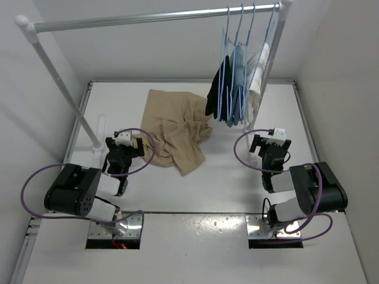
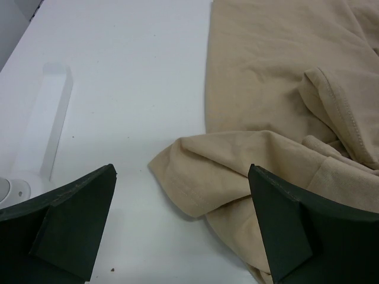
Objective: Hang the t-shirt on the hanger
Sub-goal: Move the tshirt to the center of the board
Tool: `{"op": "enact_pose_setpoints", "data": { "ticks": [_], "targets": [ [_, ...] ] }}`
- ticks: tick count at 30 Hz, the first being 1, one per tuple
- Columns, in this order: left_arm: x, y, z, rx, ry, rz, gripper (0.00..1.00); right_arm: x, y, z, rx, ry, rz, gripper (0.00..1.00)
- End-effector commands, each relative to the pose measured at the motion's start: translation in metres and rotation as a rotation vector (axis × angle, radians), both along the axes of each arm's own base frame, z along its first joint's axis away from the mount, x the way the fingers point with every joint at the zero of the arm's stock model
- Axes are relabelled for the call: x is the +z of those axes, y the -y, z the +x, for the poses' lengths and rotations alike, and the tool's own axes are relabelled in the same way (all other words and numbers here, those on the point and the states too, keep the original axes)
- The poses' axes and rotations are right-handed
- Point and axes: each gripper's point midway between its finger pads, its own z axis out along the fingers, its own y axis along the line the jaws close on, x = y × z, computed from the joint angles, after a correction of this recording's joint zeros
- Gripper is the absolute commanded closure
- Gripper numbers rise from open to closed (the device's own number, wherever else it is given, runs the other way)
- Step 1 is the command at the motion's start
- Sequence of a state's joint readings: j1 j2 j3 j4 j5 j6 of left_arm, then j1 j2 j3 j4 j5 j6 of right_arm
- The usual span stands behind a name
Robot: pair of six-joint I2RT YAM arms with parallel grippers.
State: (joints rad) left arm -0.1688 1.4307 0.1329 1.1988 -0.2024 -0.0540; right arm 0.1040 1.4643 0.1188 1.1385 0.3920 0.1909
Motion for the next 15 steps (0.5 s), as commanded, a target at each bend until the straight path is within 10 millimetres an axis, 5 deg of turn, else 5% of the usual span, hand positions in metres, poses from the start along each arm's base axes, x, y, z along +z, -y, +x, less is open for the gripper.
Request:
{"op": "enact_pose_setpoints", "data": {
  "ticks": [1,5,6,7,8,9,11,15],
  "targets": [
    [0.019,0.005,0.005,-0.012,0.067,-0.021,0.00,0.022,-0.001,0.013,0.001,0.079,0.020,0.00],
    [0.036,0.023,0.009,-0.133,0.092,0.044,0.00,0.026,0.011,0.008,-0.083,0.106,0.036,0.00],
    [0.041,0.046,0.013,-0.270,0.068,0.072,0.00,0.026,0.014,0.007,-0.108,0.108,0.031,0.00],
    [0.016,0.061,0.008,-0.383,-0.085,0.119,0.00,0.026,0.014,0.007,-0.108,0.108,0.030,0.00],
    [0.053,0.083,0.026,-0.502,-0.034,0.194,0.00,0.024,0.015,0.006,-0.117,0.099,0.027,0.00],
    [0.056,0.094,0.027,-0.587,-0.044,0.289,0.00,0.024,0.015,0.006,-0.118,0.099,0.027,0.00],
    [0.054,0.097,0.027,-0.609,-0.099,0.304,0.00,0.024,0.015,0.006,-0.118,0.099,0.027,0.00],
    [0.048,0.081,0.025,-0.630,-0.100,0.609,0.00,0.024,0.015,0.006,-0.118,0.099,0.027,0.00]
  ]
}}
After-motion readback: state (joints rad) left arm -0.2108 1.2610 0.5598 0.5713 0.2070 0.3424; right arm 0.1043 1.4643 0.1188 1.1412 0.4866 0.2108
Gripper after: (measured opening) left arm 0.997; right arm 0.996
